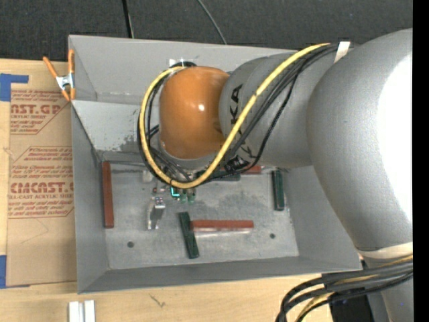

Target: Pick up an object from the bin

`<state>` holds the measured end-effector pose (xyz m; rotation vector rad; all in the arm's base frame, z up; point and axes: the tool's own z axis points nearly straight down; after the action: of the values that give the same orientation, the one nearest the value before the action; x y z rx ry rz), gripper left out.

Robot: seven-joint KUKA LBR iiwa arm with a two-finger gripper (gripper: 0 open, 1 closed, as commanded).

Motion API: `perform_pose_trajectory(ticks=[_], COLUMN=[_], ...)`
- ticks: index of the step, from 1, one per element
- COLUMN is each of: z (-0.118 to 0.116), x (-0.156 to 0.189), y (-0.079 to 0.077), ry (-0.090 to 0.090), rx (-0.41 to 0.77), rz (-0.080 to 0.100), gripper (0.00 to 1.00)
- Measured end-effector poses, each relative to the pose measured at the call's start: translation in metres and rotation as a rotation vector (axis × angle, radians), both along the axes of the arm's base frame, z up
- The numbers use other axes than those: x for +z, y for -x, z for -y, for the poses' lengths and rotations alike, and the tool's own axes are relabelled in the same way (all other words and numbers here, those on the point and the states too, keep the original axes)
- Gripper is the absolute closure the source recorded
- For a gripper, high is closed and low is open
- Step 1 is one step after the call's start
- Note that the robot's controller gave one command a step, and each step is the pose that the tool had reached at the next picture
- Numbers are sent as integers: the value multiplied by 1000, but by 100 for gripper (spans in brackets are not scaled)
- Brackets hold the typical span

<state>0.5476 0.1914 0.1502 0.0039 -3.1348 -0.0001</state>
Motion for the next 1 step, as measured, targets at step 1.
perform_pose_trajectory(ticks=[1], z=[1], x=[4], y=[-2], ry=[-1], rx=[-2], rz=[7], gripper=[0])
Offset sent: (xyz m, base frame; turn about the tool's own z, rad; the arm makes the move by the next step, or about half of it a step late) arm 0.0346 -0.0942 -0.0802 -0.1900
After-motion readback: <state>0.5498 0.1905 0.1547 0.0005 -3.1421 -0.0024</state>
